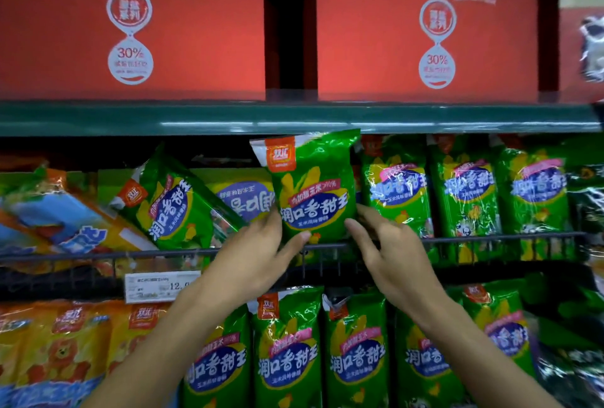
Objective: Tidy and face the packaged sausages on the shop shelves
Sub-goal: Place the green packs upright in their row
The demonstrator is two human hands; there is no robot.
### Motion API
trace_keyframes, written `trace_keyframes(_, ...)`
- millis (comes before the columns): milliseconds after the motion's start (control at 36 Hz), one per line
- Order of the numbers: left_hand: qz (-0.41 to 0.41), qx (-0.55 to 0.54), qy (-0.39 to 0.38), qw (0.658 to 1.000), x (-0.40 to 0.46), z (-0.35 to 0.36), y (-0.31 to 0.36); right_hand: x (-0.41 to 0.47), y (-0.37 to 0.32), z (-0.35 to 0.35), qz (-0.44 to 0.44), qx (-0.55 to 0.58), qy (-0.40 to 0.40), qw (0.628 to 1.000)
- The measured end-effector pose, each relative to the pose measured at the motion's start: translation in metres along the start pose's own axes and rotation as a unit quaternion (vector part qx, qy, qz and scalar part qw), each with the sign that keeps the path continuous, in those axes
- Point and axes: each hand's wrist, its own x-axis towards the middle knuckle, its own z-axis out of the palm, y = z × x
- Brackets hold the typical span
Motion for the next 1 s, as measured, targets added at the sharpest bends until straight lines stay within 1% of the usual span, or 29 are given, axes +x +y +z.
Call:
trace_keyframes(56, 0.004, 0.022, -0.004, 1.000, 0.001, 0.002, 0.000, -0.002, 0.000, 0.002, -0.006, -0.008, 0.021, 1.000)
trace_keyframes(111, 0.006, 0.000, 0.003, 1.000, 0.004, 0.005, -0.002, 0.000, -0.001, 0.001, 0.001, 0.004, 0.028, 1.000)
trace_keyframes(194, 0.019, -0.048, 0.056, 0.997, 0.007, 0.008, 0.000, 0.009, -0.001, -0.004, 0.001, 0.019, 0.065, 0.998)
trace_keyframes(278, 0.007, -0.070, 0.110, 0.991, 0.007, 0.007, 0.011, 0.017, 0.002, -0.009, 0.002, 0.026, 0.087, 0.996)
trace_keyframes(333, -0.005, -0.043, 0.125, 0.991, 0.007, 0.011, 0.014, 0.016, 0.006, -0.009, 0.002, 0.017, 0.087, 0.996)
trace_keyframes(389, -0.013, 0.017, 0.109, 0.994, 0.006, 0.015, 0.014, 0.010, 0.009, -0.007, 0.007, 0.007, 0.085, 0.996)
trace_keyframes(444, -0.019, 0.071, 0.085, 0.994, 0.006, 0.017, 0.012, 0.001, 0.011, -0.002, 0.002, 0.020, 0.110, 0.994)
trace_keyframes(528, -0.022, 0.080, 0.083, 0.993, 0.007, 0.018, 0.010, -0.011, 0.012, 0.005, -0.060, 0.027, 0.173, 0.983)
trace_keyframes(583, -0.025, 0.064, 0.102, 0.992, 0.006, 0.021, 0.010, -0.015, 0.012, 0.009, -0.099, 0.035, 0.191, 0.976)
trace_keyframes(639, -0.031, 0.018, 0.130, 0.991, 0.006, 0.024, 0.010, -0.016, 0.012, 0.013, -0.119, 0.021, 0.178, 0.977)
trace_keyframes(694, -0.040, -0.026, 0.154, 0.987, 0.006, 0.026, 0.012, -0.017, 0.013, 0.017, -0.114, -0.032, 0.155, 0.981)
trace_keyframes(722, -0.046, -0.011, 0.153, 0.987, 0.009, 0.026, 0.012, -0.016, 0.014, 0.018, -0.103, -0.060, 0.146, 0.982)
trace_keyframes(806, -0.072, 0.095, 0.123, 0.985, 0.019, 0.026, 0.017, -0.012, 0.012, 0.019, -0.051, -0.126, 0.125, 0.983)
trace_keyframes(861, -0.081, 0.133, 0.094, 0.983, 0.025, 0.026, 0.022, -0.009, 0.008, 0.017, -0.029, -0.162, 0.125, 0.978)
trace_keyframes(917, -0.089, 0.142, 0.070, 0.983, 0.026, 0.025, 0.026, -0.006, 0.005, 0.015, -0.026, -0.187, 0.128, 0.974)
trace_keyframes(1000, -0.076, 0.097, 0.052, 0.991, 0.025, 0.025, 0.021, -0.007, 0.003, 0.015, -0.023, -0.203, 0.109, 0.973)
